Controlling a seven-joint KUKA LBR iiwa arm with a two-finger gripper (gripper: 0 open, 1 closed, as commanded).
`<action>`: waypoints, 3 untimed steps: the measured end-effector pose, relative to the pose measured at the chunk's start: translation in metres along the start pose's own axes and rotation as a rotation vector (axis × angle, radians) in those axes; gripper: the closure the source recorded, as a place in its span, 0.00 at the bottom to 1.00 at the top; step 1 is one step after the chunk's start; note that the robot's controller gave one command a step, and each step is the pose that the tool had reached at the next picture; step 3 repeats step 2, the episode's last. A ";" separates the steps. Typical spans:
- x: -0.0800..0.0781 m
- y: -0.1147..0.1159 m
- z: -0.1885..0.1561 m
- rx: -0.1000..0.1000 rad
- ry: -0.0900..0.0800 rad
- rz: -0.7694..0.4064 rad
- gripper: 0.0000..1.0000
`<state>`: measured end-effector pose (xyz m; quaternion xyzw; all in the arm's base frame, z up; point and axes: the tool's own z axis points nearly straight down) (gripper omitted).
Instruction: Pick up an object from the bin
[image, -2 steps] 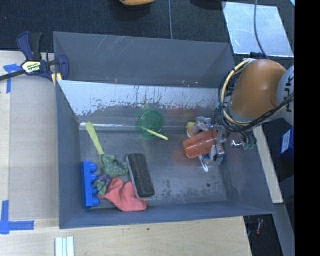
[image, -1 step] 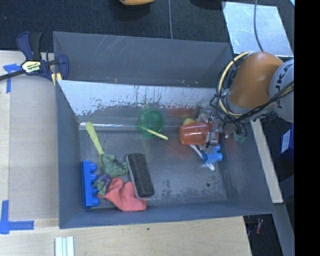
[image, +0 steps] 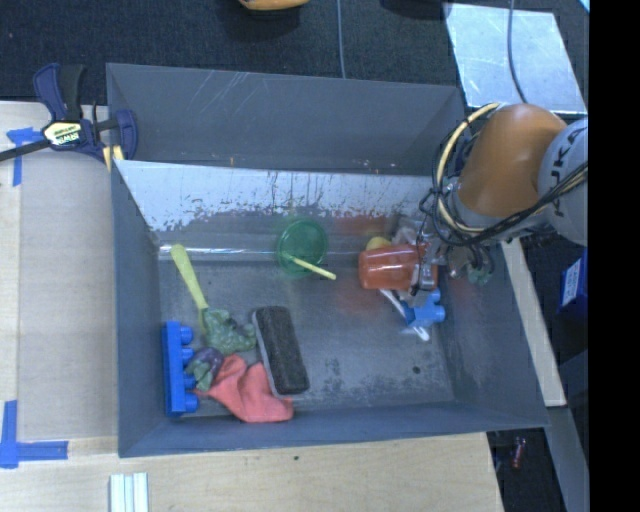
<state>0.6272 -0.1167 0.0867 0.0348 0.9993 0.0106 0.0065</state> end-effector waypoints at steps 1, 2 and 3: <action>0.011 0.004 -0.063 0.002 0.006 -0.008 1.00; 0.014 0.015 -0.146 0.001 0.002 -0.013 1.00; 0.014 0.015 -0.146 0.001 0.002 -0.013 1.00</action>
Offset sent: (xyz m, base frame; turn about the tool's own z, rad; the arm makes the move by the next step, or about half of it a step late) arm -0.0161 0.0154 0.1502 -0.0133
